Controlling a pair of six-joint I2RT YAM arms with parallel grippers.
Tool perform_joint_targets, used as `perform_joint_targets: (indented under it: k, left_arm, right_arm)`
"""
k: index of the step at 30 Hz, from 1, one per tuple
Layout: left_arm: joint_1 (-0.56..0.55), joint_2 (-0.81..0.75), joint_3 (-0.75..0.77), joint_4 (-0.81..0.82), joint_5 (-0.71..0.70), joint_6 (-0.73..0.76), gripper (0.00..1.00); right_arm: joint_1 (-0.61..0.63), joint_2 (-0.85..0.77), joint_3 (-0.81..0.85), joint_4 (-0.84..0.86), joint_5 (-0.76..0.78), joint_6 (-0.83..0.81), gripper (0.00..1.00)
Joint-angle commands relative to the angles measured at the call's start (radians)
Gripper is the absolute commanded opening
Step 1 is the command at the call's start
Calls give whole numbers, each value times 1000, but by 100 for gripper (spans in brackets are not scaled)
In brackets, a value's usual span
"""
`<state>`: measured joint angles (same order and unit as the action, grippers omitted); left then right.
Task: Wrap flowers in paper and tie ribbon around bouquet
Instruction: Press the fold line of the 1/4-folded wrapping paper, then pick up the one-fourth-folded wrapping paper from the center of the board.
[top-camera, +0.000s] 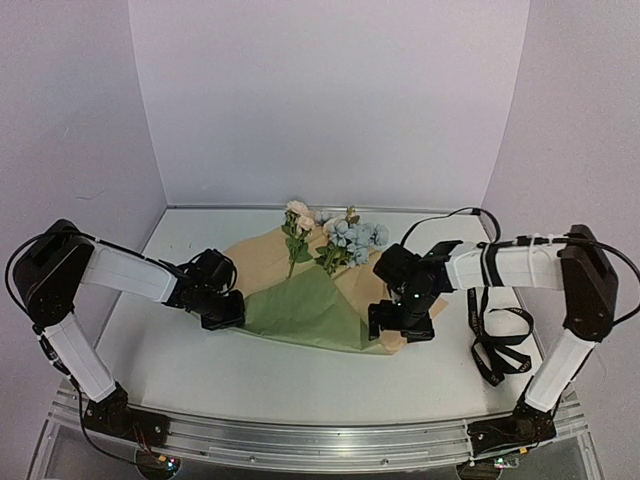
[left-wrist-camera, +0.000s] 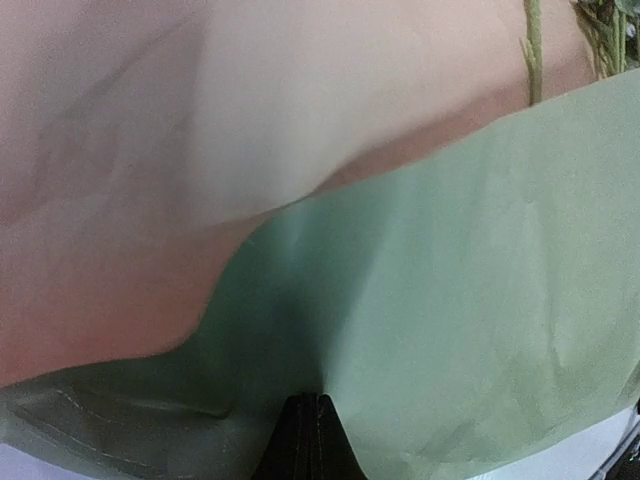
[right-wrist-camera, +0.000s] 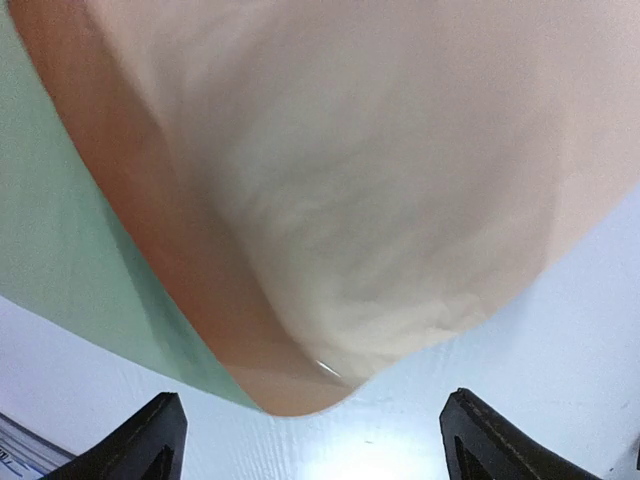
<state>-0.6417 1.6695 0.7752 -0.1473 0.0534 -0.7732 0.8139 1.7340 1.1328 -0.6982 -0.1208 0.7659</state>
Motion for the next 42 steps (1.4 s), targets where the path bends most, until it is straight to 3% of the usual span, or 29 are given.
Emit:
perform_joint_targets:
  k: [1, 9, 12, 16, 21, 24, 30, 37, 42]
  left_arm:
    - [4, 25, -45, -59, -44, -113, 0]
    - [4, 2, -97, -46, -36, -175, 0]
    - [4, -14, -118, -36, -31, -183, 0]
    - [4, -28, -143, -28, -28, -182, 0]
    - [4, -54, -157, -29, -30, -179, 0]
    - [4, -74, -153, -34, -25, -158, 0]
    - [0, -117, -121, -29, 2, -76, 0]
    - [-7, -160, -60, -26, 42, -6, 0]
    - [-39, -230, 27, -17, 111, 73, 8]
  right_arm:
    - [2, -156, -177, 133, 18, 75, 96]
    - [79, -209, -415, 527, 53, 310, 95]
    - [87, -166, -455, 670, 60, 387, 88]
    - [90, -101, -462, 739, 85, 450, 74]
    - [91, -83, -458, 710, 144, 457, 52]
    - [90, -98, -419, 606, 175, 413, 39]
    - [92, -111, -300, 402, 184, 345, 1]
    - [94, -139, -258, 308, 200, 308, 0]
    - [94, -139, -238, 286, 184, 294, 0]
